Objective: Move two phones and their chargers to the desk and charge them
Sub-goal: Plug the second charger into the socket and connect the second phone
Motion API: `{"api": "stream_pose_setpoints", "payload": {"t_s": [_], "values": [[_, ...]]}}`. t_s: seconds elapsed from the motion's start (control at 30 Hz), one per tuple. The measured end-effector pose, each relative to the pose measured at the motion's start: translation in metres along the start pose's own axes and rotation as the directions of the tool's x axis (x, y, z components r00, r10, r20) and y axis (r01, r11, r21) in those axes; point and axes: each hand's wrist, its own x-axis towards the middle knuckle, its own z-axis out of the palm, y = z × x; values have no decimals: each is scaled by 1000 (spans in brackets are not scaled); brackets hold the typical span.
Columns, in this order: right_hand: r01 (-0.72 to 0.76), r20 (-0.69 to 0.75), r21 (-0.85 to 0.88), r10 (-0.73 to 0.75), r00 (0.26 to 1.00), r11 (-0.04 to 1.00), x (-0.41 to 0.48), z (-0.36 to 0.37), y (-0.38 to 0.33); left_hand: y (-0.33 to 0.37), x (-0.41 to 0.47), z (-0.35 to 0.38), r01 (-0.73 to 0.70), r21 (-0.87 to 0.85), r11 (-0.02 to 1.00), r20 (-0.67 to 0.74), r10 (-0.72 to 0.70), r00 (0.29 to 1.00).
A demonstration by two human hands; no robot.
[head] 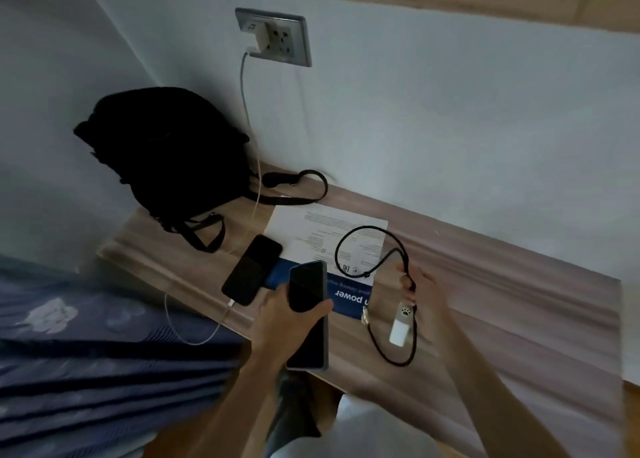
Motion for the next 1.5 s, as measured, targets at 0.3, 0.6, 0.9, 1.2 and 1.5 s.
{"api": "stream_pose_setpoints", "payload": {"t_s": [0.3,0.6,0.9,1.2,1.5], "values": [[56,-334,-363,-186,924,930,41,7,6,-17,47,7,-50,167,985,57,41,998],[-26,-566,-650,-461,683,760,28,36,30,-39,88,21,-118,365,923,68,100,993],[317,14,-822,-541,841,472,-10,118,68,-51,134,24,-190,476,859,149,134,980],[76,16,-633,-85,996,771,0,160,101,-54,137,26,-202,535,820,161,136,978],[11,9,-593,-7,1000,805,-1,145,91,-56,132,28,-240,548,801,164,179,970]]}}
